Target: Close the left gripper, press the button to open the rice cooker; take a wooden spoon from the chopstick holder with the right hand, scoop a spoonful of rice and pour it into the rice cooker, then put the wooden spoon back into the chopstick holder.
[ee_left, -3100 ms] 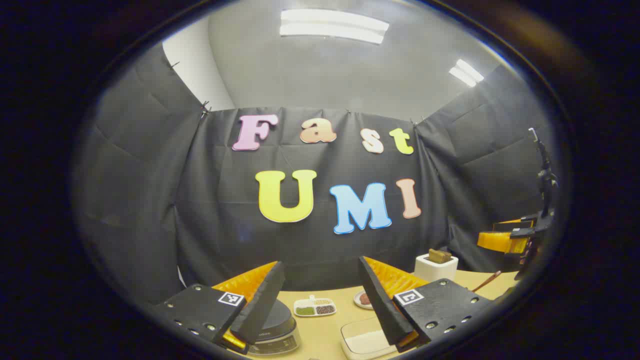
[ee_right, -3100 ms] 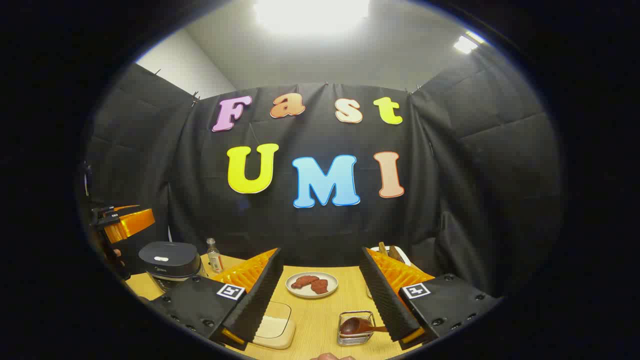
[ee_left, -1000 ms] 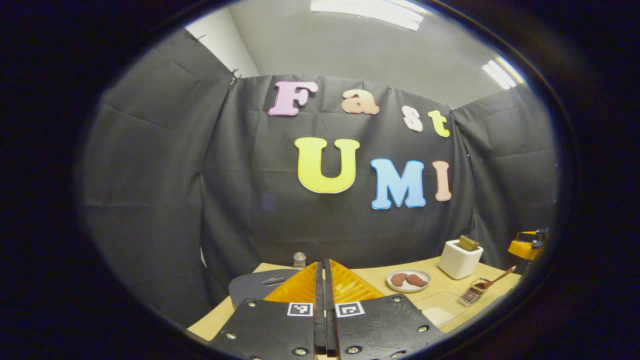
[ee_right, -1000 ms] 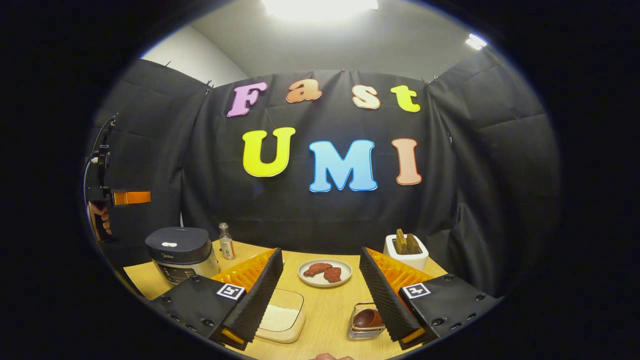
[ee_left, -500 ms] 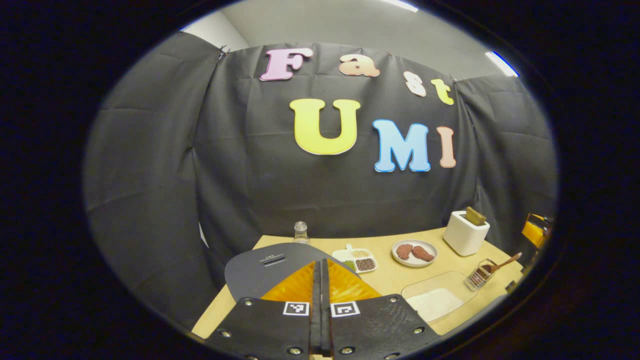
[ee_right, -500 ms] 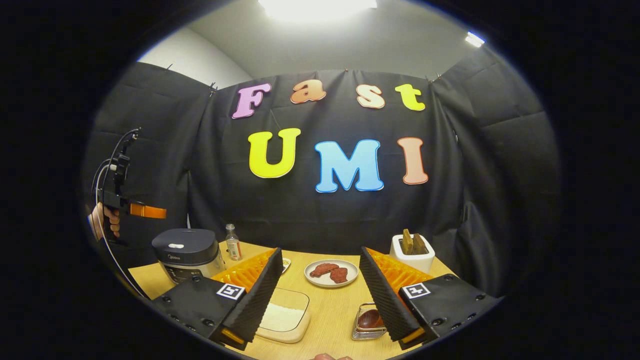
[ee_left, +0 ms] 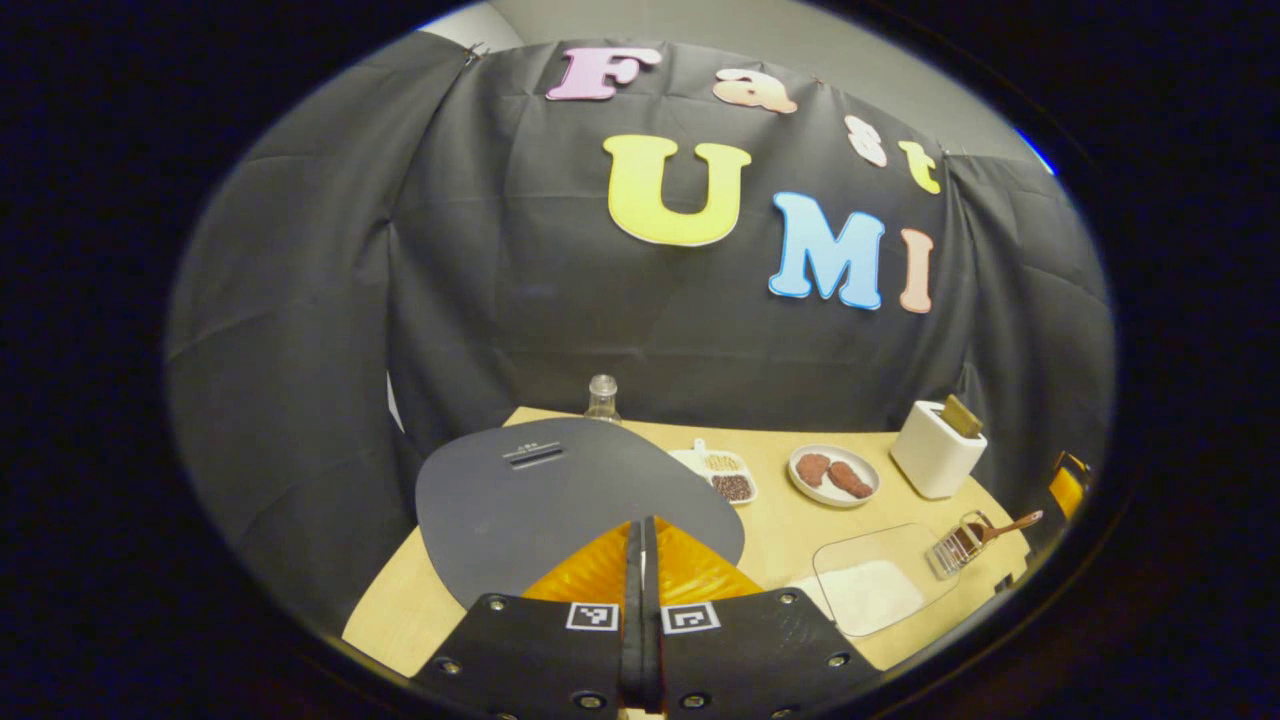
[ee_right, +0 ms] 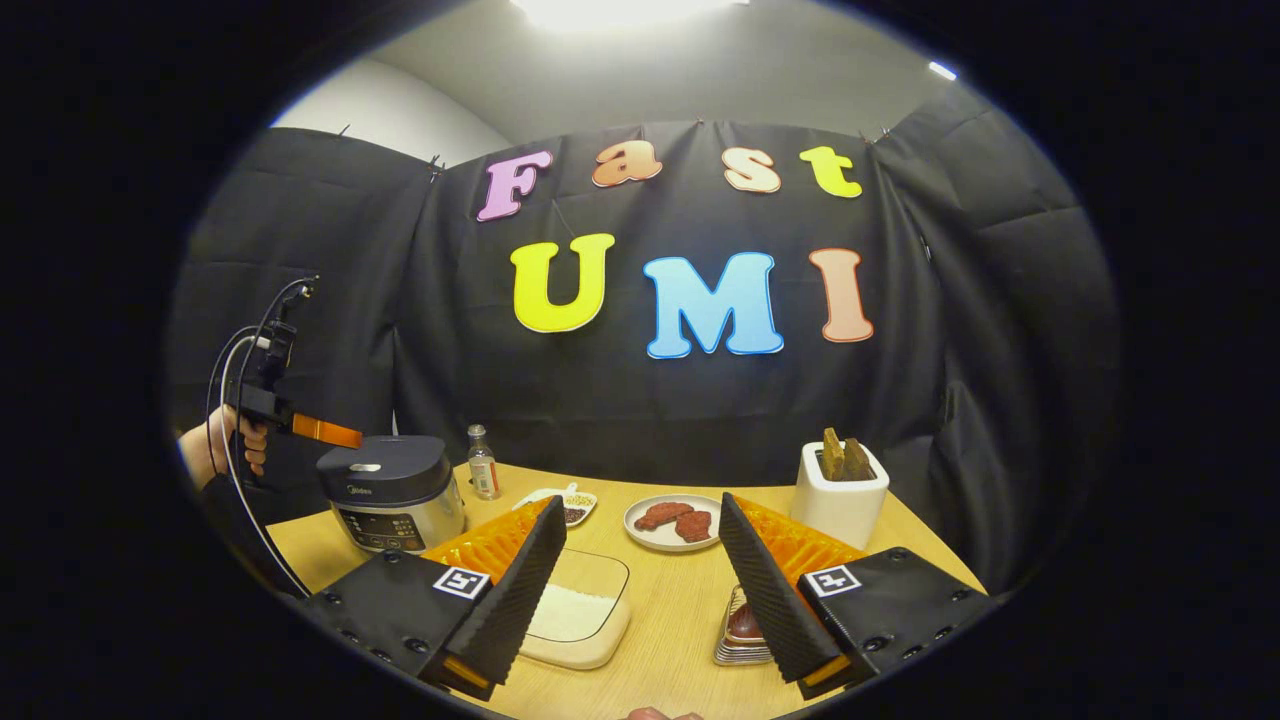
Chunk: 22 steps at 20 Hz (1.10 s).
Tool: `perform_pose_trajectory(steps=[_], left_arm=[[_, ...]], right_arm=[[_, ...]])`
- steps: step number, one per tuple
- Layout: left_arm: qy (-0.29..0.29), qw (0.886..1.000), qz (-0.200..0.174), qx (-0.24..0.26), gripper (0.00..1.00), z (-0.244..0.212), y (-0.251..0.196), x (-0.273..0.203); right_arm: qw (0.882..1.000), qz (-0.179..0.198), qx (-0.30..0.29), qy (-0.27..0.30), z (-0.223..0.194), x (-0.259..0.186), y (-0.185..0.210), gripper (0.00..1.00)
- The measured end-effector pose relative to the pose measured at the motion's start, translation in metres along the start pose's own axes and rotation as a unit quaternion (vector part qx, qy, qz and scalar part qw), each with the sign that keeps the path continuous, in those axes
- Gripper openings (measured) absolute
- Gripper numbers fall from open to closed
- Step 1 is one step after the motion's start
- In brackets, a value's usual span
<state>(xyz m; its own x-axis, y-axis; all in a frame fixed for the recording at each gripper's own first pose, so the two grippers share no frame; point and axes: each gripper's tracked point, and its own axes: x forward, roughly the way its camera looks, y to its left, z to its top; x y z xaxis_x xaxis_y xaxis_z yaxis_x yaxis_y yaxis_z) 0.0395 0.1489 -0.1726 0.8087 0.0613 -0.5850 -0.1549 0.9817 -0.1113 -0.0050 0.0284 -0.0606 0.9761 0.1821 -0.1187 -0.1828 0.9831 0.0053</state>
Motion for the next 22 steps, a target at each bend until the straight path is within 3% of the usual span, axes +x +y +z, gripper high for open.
perform_pose_trajectory(steps=[2, 5, 6, 8, 9, 10, 14, 15, 17, 18, 22], left_arm=[[0.011, 1.000, 0.007, 0.004, 0.01, -0.010, -0.001, 0.005], [0.018, 1.000, 0.013, 0.022, 0.01, -0.017, -0.005, 0.009], [0.018, 0.999, 0.020, 0.030, 0.01, -0.018, -0.002, 0.009], [0.020, 0.999, 0.023, 0.041, 0.01, -0.020, 0.001, 0.013], [0.025, 0.999, 0.023, 0.041, 0.01, -0.022, 0.001, 0.014], [0.029, 0.998, 0.023, 0.042, 0.01, -0.025, 0.002, 0.015], [0.046, 0.996, 0.024, 0.065, 0.02, -0.028, -0.002, 0.017], [0.052, 0.996, 0.026, 0.073, 0.02, -0.029, 0.000, 0.017], [0.060, 0.994, 0.033, 0.085, 0.02, -0.030, -0.001, 0.017], [0.062, 0.994, 0.035, 0.088, 0.02, -0.030, -0.001, 0.017], [0.066, 0.993, 0.033, 0.088, 0.02, -0.030, 0.000, 0.015]], right_arm=[[1.000, 0.004, -0.001, -0.004, 0.000, 0.000, 0.003, 0.94], [1.000, 0.010, -0.004, -0.005, -0.001, -0.001, 0.006, 0.94], [1.000, 0.009, -0.006, -0.006, -0.001, -0.001, 0.006, 0.98], [1.000, 0.013, -0.008, -0.004, -0.004, -0.003, 0.008, 0.94], [1.000, 0.015, -0.008, -0.004, -0.007, -0.003, 0.008, 0.98], [1.000, 0.015, -0.008, -0.003, -0.008, -0.004, 0.007, 0.94], [1.000, 0.005, 0.007, -0.005, -0.007, -0.001, -0.002, 0.94], [1.000, 0.001, 0.014, -0.008, -0.007, -0.001, -0.004, 0.98], [0.999, -0.003, 0.031, -0.015, -0.004, 0.001, -0.005, 0.94], [0.999, 0.001, 0.039, -0.016, -0.004, 0.002, -0.003, 0.98], [0.999, 0.003, 0.030, -0.016, -0.005, 0.002, -0.001, 0.98]])
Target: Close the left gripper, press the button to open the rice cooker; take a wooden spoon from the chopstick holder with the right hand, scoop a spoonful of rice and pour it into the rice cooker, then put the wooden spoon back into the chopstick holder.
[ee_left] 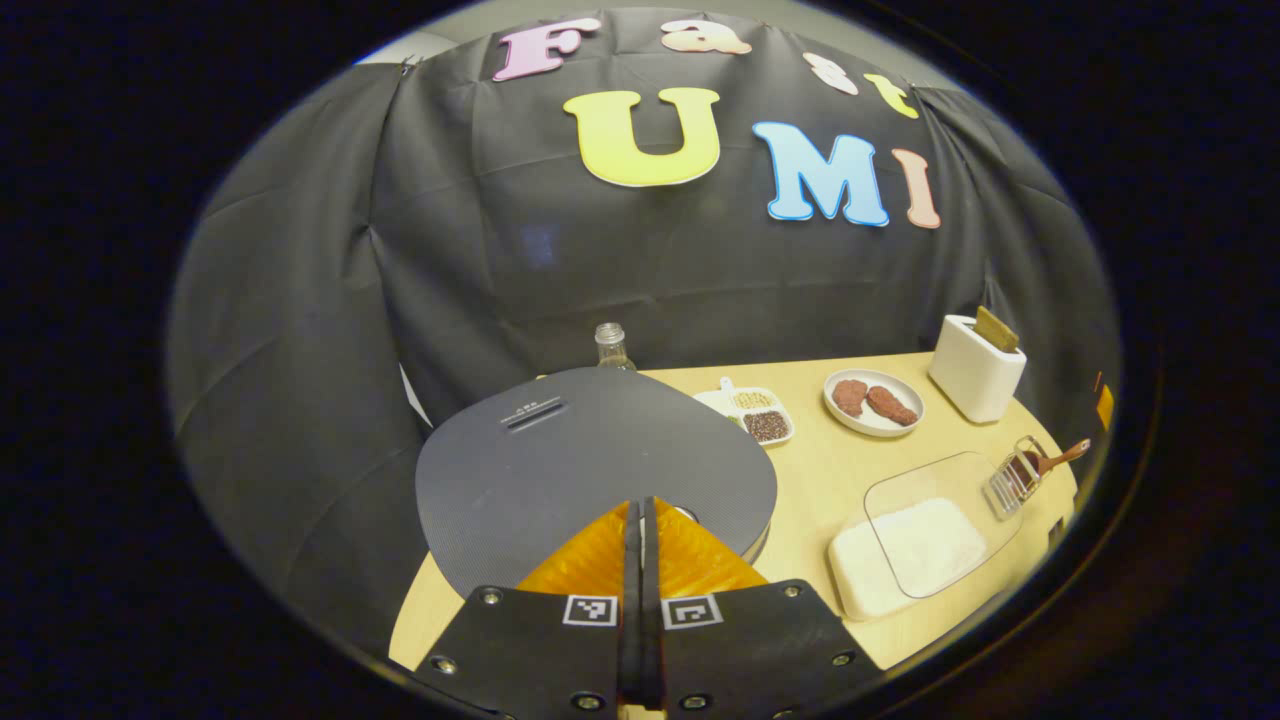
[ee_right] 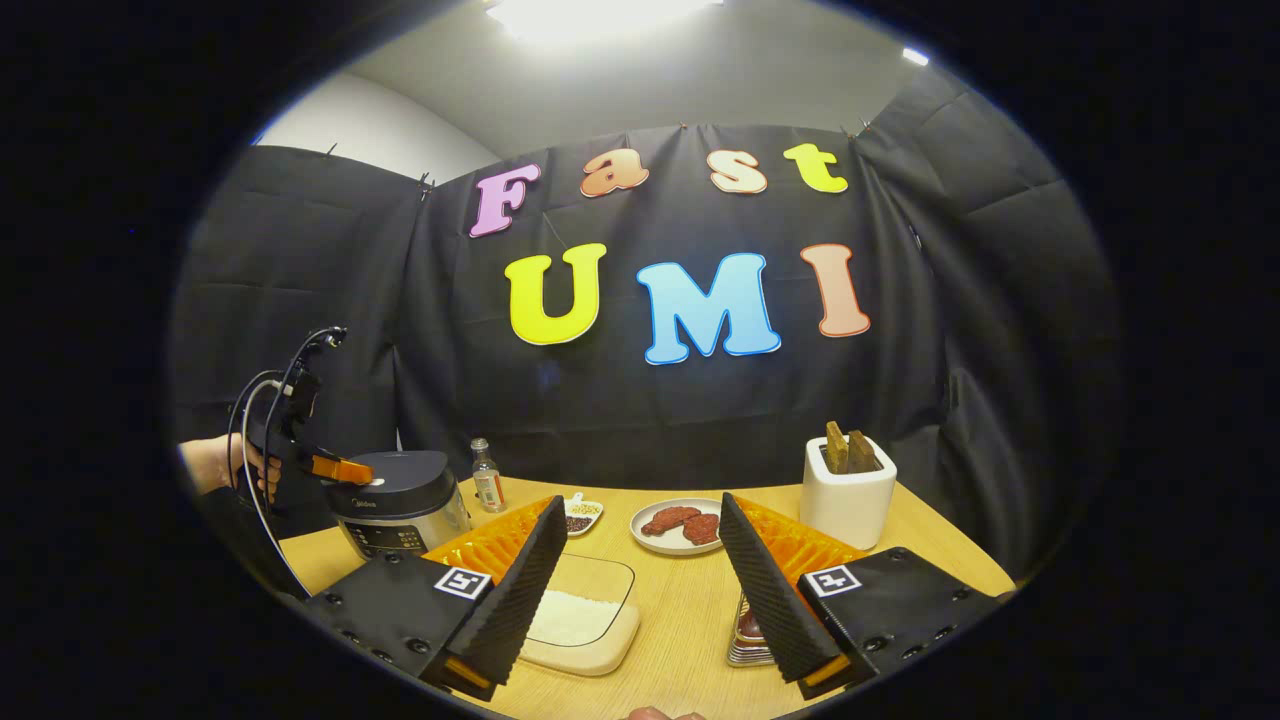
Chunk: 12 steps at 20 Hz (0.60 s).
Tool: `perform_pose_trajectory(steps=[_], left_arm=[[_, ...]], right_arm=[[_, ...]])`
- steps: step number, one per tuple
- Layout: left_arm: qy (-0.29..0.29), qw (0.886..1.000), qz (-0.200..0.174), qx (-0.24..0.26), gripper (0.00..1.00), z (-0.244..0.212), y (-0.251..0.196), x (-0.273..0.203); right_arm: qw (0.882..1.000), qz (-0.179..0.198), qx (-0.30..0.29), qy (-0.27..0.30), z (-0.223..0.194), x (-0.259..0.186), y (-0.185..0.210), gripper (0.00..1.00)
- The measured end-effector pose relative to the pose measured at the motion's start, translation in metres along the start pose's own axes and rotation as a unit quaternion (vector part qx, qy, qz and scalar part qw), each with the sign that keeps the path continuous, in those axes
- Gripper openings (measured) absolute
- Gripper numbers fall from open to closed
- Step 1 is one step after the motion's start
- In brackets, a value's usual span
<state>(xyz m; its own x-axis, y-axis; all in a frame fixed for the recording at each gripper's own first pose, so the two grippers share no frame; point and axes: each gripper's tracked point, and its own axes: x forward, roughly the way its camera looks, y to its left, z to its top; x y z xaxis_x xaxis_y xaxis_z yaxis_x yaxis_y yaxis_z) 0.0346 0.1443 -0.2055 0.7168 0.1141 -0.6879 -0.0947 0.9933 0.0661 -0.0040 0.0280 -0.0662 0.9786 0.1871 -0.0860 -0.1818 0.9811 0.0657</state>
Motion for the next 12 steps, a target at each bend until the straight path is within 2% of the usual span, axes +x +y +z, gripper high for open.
perform_pose_trajectory(steps=[3, 4, 5, 6, 10, 12], left_arm=[[0.008, 1.000, 0.006, 0.007, 0.02, -0.004, 0.001, 0.004], [0.007, 1.000, 0.010, 0.018, 0.02, -0.003, 0.000, 0.003], [0.002, 1.000, 0.012, 0.028, 0.02, 0.001, -0.001, 0.000], [-0.002, 0.999, 0.014, 0.029, 0.02, 0.003, -0.001, -0.001], [-0.048, 0.998, 0.024, -0.021, 0.02, 0.017, 0.006, -0.013], [-0.089, 0.995, 0.040, -0.032, 0.02, 0.041, 0.015, -0.021]], right_arm=[[1.000, 0.007, 0.005, 0.003, -0.002, -0.001, 0.007, 0.98], [1.000, 0.006, 0.006, 0.002, -0.002, -0.001, 0.007, 0.93], [1.000, 0.006, 0.005, 0.002, -0.002, -0.001, 0.007, 0.93], [1.000, 0.006, 0.003, 0.003, -0.001, -0.001, 0.007, 0.98], [1.000, -0.004, -0.013, 0.014, -0.002, -0.003, -0.004, 0.98], [1.000, -0.017, -0.020, 0.017, 0.002, -0.003, -0.012, 0.98]])
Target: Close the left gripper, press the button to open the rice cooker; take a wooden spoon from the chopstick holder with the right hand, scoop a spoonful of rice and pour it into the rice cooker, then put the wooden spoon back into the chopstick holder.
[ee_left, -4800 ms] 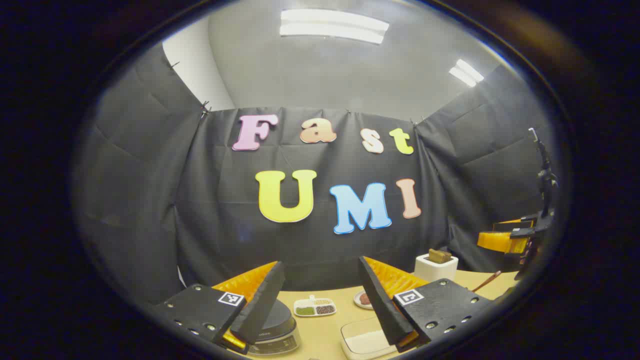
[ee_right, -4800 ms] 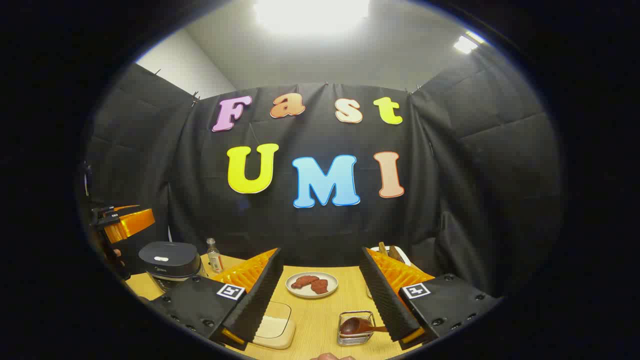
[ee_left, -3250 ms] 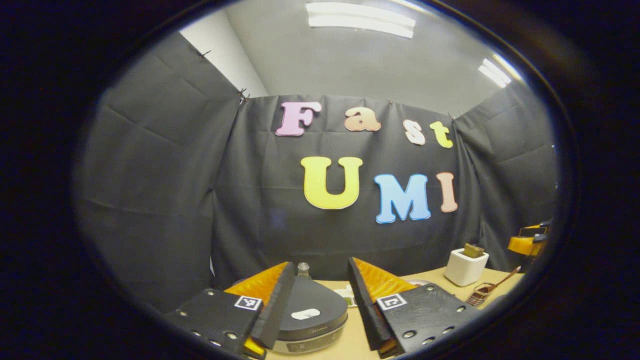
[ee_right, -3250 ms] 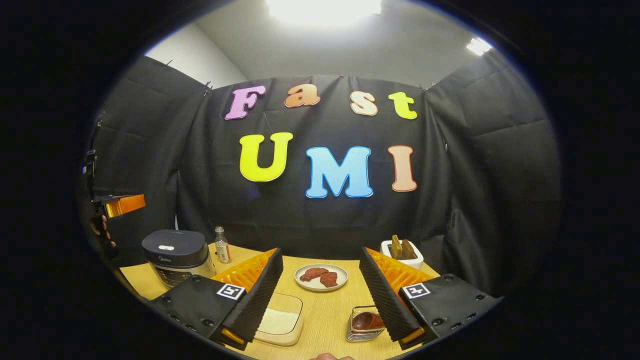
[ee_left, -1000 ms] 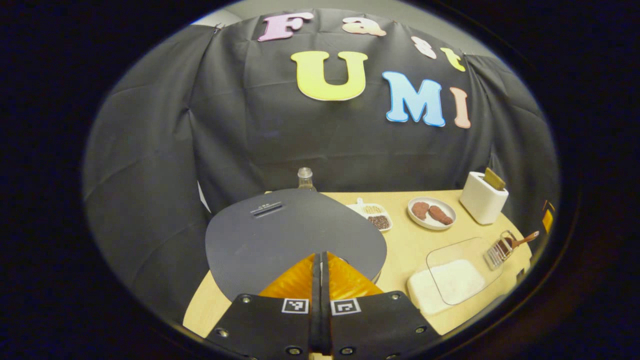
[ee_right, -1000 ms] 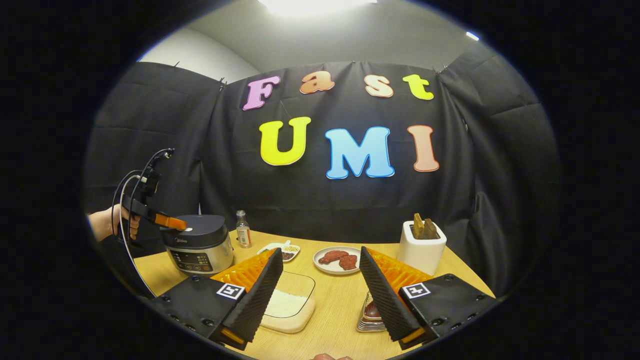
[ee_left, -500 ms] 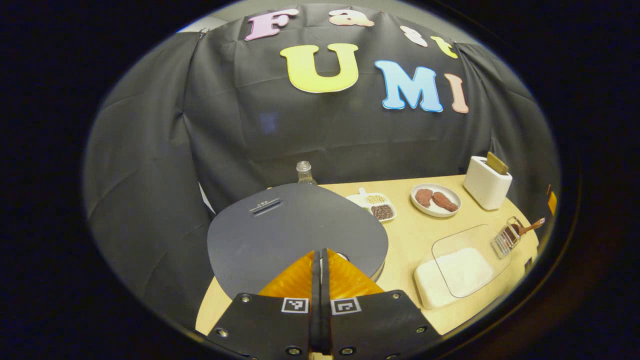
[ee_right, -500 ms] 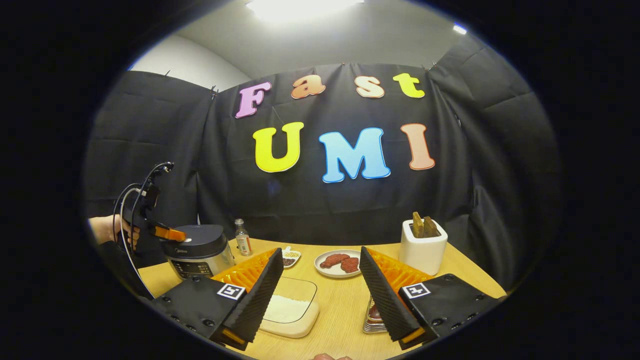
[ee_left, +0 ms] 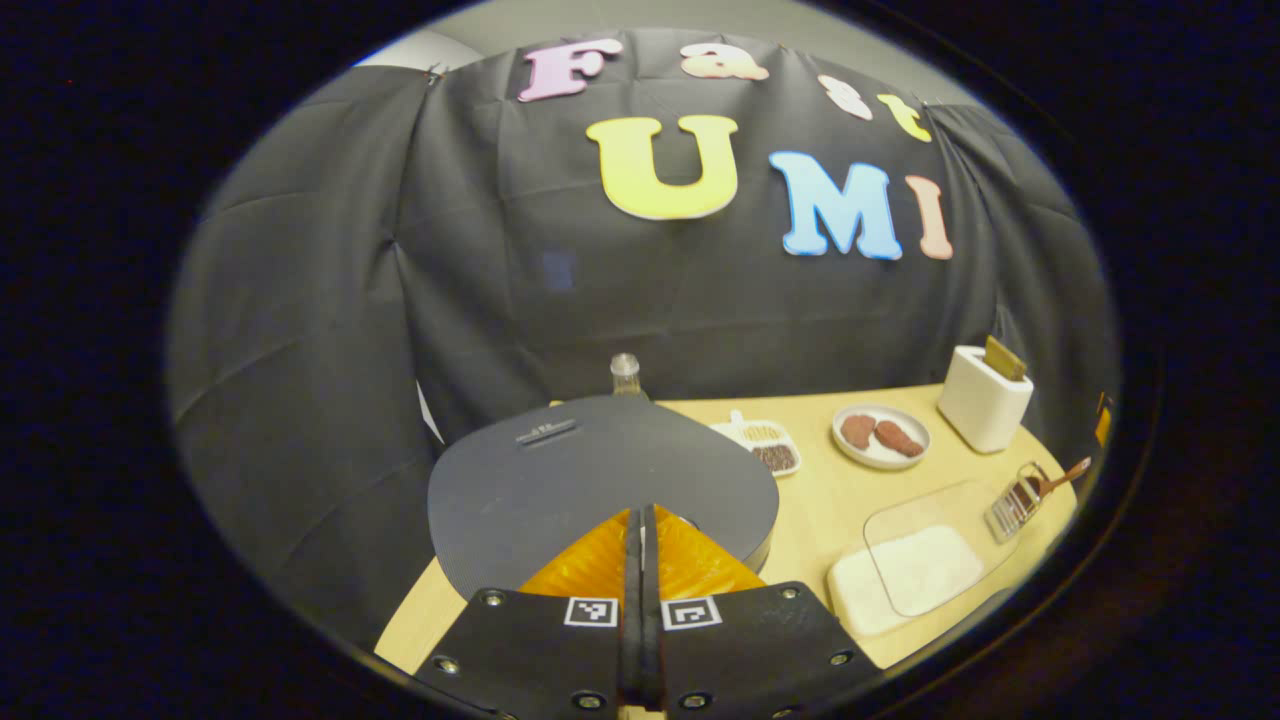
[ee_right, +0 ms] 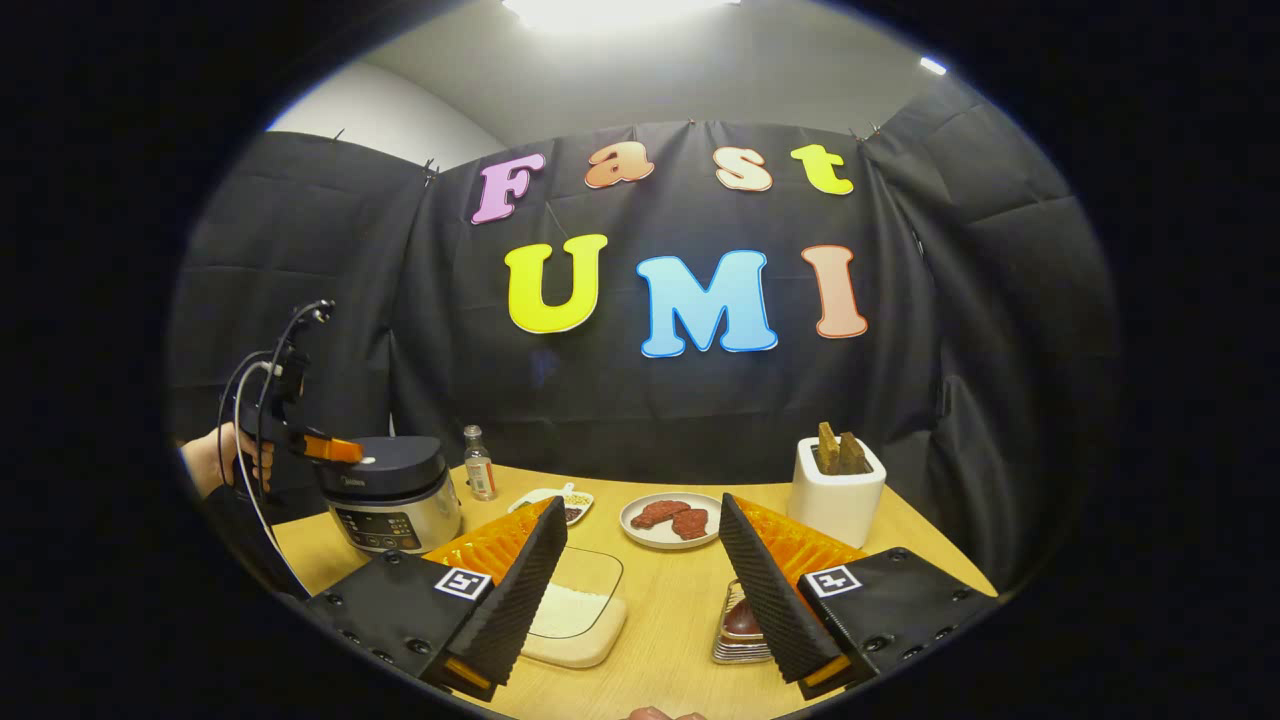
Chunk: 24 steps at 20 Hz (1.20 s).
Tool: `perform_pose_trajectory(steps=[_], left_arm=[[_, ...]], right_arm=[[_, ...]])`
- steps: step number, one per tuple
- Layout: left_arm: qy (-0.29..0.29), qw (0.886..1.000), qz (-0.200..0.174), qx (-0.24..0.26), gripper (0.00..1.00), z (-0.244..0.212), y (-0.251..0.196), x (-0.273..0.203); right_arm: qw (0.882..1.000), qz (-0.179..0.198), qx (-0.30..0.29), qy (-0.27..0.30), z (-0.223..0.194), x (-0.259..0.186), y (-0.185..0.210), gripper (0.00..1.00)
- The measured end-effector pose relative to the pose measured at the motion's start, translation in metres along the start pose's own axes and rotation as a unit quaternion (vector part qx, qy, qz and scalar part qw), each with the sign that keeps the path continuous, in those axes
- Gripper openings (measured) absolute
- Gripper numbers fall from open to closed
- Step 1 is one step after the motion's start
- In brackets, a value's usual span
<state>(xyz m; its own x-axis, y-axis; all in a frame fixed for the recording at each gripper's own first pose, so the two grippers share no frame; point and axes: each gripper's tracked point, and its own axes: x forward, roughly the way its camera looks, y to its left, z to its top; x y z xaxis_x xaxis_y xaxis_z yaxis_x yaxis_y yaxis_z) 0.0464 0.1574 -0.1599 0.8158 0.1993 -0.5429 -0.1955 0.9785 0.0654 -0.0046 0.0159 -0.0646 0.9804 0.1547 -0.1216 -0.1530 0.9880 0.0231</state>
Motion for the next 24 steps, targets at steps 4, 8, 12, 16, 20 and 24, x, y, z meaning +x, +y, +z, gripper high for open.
perform_pose_trajectory(steps=[4, 8, 12, 16, 20, 24], left_arm=[[-0.120, 0.992, 0.043, -0.011, 0.01, 0.087, 0.023, -0.036], [-0.210, 0.976, 0.064, 0.008, 0.00, 0.136, 0.027, -0.087], [-0.234, 0.972, -0.011, -0.037, 0.02, 0.131, -0.023, -0.125], [-0.258, 0.965, -0.025, -0.034, 0.39, 0.114, -0.034, -0.150], [-0.255, 0.966, -0.021, -0.049, 0.86, 0.095, -0.037, -0.158], [-0.258, 0.964, -0.017, -0.067, 0.87, 0.084, -0.034, -0.162]], right_arm=[[1.000, -0.009, 0.004, -0.009, 0.011, -0.003, -0.004, 0.98], [1.000, -0.026, -0.001, -0.014, 0.020, -0.002, -0.011, 0.98], [0.999, -0.045, -0.012, -0.008, 0.018, 0.000, -0.019, 0.98], [0.998, -0.059, -0.032, 0.011, 0.010, -0.001, -0.030, 0.98], [0.996, -0.081, -0.024, 0.025, 0.002, -0.002, -0.049, 0.98], [0.990, -0.121, -0.025, 0.062, -0.015, -0.004, -0.086, 0.98]])
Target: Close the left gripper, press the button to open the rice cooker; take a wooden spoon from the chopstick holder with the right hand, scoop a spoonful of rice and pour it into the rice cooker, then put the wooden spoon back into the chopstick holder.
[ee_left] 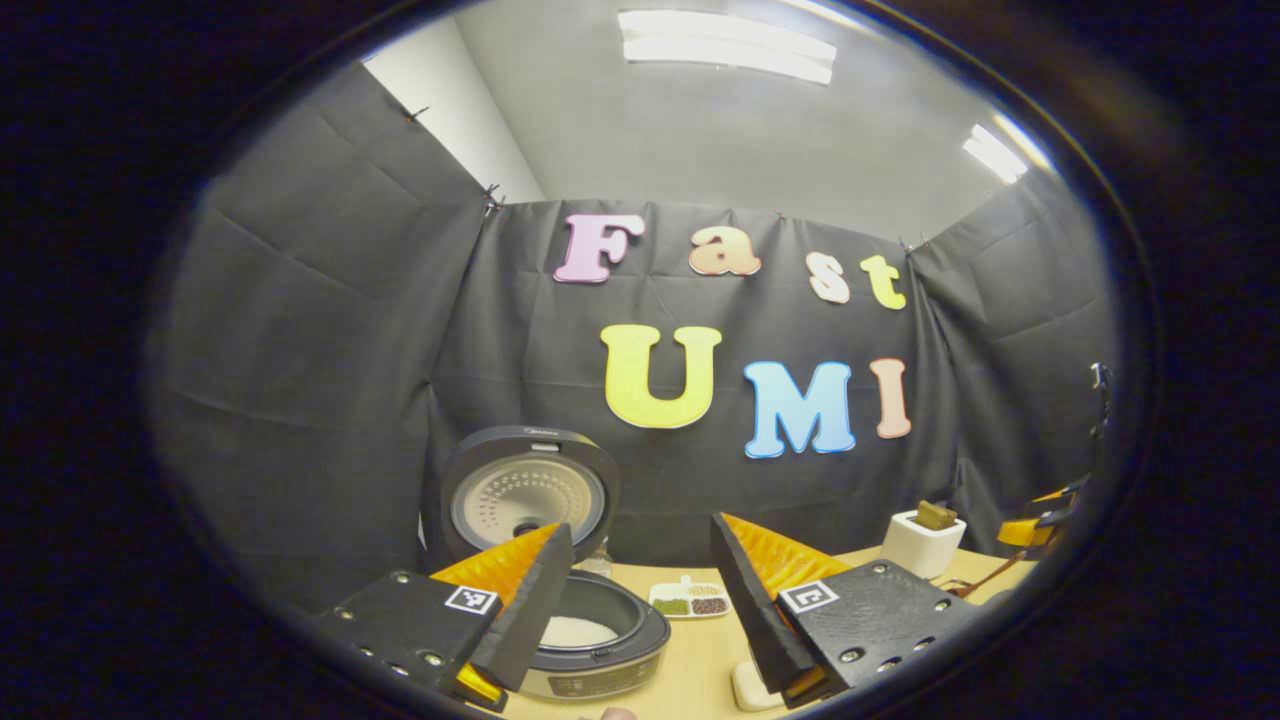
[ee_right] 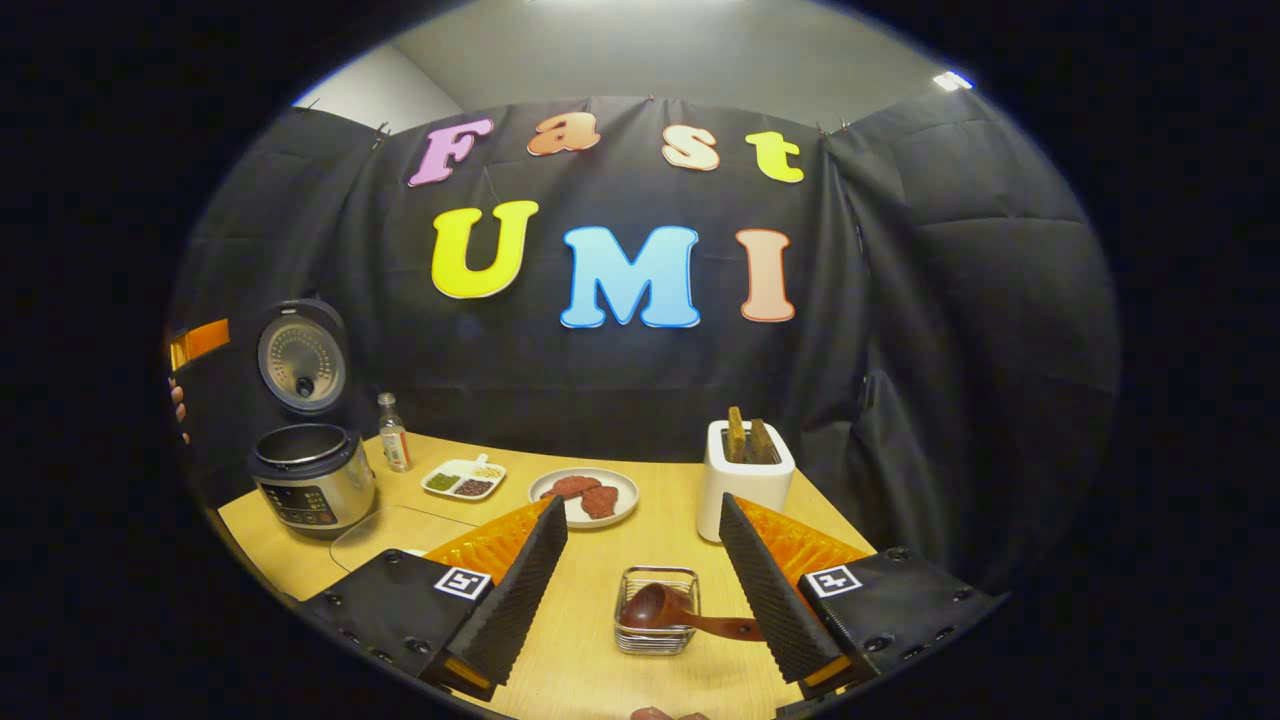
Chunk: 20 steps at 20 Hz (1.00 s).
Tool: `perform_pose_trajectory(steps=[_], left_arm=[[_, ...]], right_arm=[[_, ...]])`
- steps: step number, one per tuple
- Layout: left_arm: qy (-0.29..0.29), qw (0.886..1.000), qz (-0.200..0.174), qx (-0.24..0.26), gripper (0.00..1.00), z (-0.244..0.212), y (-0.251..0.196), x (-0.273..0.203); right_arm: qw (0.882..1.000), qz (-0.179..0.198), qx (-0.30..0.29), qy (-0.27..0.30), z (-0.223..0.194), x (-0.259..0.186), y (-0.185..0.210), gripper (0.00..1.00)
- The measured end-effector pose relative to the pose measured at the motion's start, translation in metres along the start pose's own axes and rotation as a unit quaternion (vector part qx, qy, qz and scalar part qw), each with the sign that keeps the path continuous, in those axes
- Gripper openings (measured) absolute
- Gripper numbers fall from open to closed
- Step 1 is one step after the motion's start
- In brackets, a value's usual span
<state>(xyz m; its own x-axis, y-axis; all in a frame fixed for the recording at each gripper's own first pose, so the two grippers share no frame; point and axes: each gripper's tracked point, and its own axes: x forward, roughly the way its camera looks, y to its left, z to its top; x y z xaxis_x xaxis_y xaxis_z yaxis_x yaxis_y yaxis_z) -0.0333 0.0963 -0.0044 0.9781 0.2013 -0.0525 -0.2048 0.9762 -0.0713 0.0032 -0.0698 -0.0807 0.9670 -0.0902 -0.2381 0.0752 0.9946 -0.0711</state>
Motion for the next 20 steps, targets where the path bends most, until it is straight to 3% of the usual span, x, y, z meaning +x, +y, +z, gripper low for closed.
perform_pose_trajectory(steps=[4, 5, 6, 11, 20], left_arm=[[0.005, 1.000, 0.012, 0.013, 0.86, -0.010, 0.003, 0.001], [0.008, 1.000, 0.010, 0.012, 0.85, -0.013, 0.001, 0.001], [0.010, 1.000, 0.008, 0.009, 0.86, -0.016, -0.002, 0.001], [0.025, 1.000, 0.002, -0.003, 0.86, -0.033, -0.007, 0.004], [0.050, 0.999, 0.000, -0.007, 0.87, -0.056, -0.015, 0.007]], right_arm=[[0.999, -0.023, 0.019, 0.026, -0.018, 0.011, -0.024, 0.98], [0.999, -0.032, 0.024, 0.031, -0.024, 0.014, -0.032, 0.93], [0.998, -0.042, 0.031, 0.036, -0.028, 0.016, -0.041, 0.98], [0.995, -0.054, 0.070, 0.045, -0.051, 0.027, -0.060, 0.98], [0.988, -0.088, 0.121, 0.028, -0.080, 0.020, -0.087, 0.98]])
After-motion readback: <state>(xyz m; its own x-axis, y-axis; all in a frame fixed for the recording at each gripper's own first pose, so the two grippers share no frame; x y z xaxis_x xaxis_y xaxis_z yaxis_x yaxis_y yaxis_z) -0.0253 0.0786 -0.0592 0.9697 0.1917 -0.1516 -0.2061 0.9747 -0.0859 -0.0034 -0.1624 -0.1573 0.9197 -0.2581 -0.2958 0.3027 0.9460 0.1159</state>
